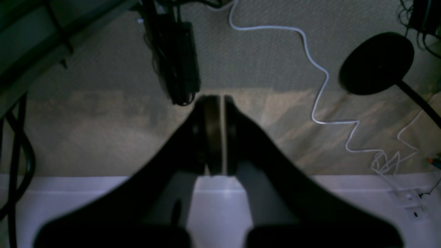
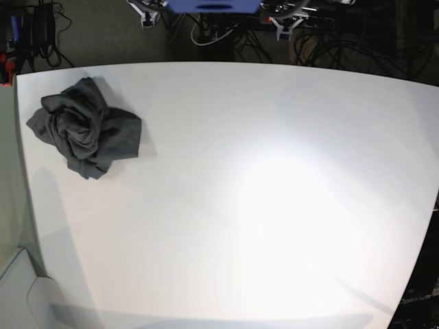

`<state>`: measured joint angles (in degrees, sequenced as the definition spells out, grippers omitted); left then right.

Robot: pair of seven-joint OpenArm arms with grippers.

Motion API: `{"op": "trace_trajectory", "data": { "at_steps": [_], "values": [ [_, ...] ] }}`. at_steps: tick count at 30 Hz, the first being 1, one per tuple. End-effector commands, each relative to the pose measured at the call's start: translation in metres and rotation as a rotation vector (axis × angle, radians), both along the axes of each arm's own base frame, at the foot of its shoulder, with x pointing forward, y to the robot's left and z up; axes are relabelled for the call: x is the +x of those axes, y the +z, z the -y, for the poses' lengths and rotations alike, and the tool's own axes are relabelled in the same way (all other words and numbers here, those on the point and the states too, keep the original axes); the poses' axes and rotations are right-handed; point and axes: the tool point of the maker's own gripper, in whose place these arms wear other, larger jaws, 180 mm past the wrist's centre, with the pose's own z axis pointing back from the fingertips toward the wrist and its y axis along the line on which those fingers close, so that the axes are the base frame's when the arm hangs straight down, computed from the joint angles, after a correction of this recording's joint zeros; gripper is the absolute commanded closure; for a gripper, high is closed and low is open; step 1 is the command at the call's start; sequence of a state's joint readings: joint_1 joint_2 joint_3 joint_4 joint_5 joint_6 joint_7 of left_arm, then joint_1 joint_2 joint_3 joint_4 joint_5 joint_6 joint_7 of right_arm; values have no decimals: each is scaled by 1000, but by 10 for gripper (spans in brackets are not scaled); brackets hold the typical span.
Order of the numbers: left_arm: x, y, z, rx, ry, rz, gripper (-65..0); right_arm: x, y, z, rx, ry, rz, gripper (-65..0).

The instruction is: Layout the t-shirt on the table in an organized manner, then fold the t-shirt properly

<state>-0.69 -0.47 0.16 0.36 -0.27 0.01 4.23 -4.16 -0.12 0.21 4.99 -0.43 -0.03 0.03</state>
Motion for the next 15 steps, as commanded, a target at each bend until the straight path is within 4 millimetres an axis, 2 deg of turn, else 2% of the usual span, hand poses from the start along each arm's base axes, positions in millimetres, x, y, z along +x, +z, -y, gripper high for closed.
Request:
{"op": "trace_trajectory", "data": {
  "at_steps": [1,15],
  "values": [
    [0,0,-2,6,-6,1,-2,-1,0,-1,8,0,1,0],
    [-5,0,-3,6,-8,-7,-2,-2,0,-1,8,1,1,0]
  ]
}}
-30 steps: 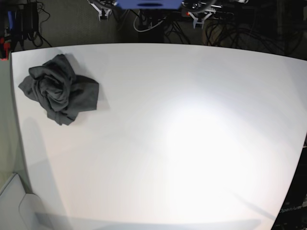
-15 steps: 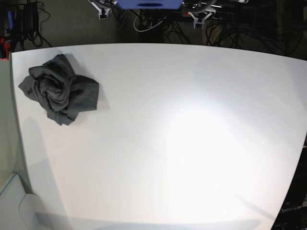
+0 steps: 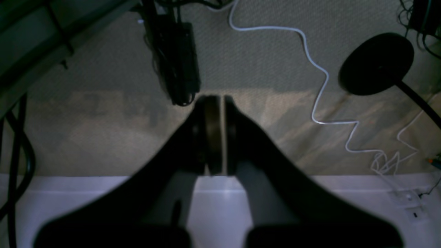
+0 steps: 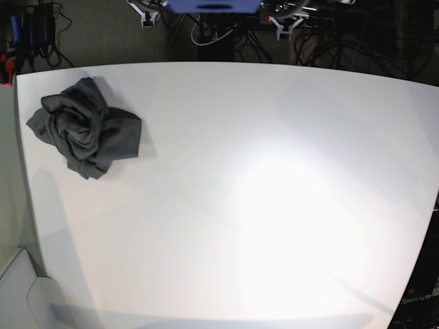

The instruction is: Layout the t-shirt on the table in an organized manner, then fold the t-shirt properly

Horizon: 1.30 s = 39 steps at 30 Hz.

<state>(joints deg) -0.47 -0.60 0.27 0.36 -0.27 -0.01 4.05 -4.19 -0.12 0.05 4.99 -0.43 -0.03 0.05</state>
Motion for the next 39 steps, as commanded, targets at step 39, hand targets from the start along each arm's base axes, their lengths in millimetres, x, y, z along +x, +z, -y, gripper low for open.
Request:
{"op": "trace_trajectory", "data": {
  "at_steps": [39],
  "values": [
    [0,142,1,-49,-64,520,-2,15,155,48,-84,104,519,0]
  ]
}}
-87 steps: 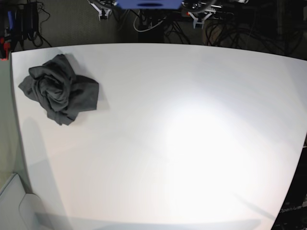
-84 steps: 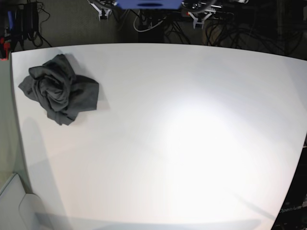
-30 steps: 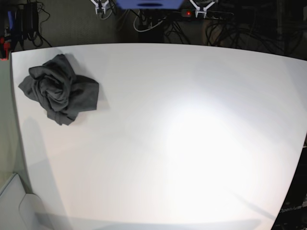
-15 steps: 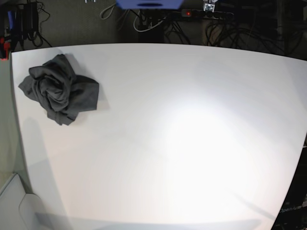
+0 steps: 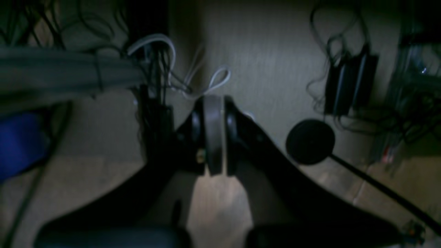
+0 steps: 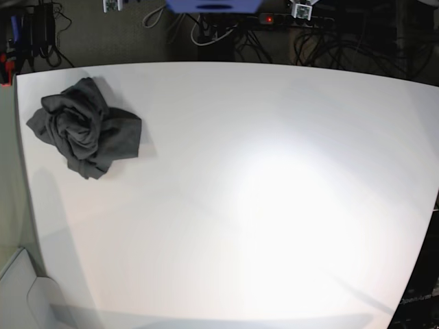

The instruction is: Layout the t-shirt on the table in an organized manner, then fold the t-shirt properly

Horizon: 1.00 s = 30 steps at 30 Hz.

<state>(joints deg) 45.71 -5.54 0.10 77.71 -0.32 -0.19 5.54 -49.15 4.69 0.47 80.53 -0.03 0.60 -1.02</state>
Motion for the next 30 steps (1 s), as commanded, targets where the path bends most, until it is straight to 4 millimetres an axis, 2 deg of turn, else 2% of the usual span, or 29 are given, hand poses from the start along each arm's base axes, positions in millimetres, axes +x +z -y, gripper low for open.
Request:
{"op": "trace_trajectory", "data": {
  "at_steps": [1,9,16,18,23,30],
  "values": [
    [0,10,0,-3,1,25,-2,1,11,0,1,9,27,0],
    [24,67,9,-29,3,165,-2,41,50,-1,-3,47,162,0],
    [54,110,-31,-18,143,288,-2,73,79,-9,49,106,266,0],
    [58,119,-48,-25,196,289,-2,81,88,-12,78,113,296,0],
    [70,132,-59,-105,225,219,-2,98,120,15,97,27,387,0],
    [86,152,-89,-83,260,279,-2,128,167,36,58,25,521,0]
  ]
}}
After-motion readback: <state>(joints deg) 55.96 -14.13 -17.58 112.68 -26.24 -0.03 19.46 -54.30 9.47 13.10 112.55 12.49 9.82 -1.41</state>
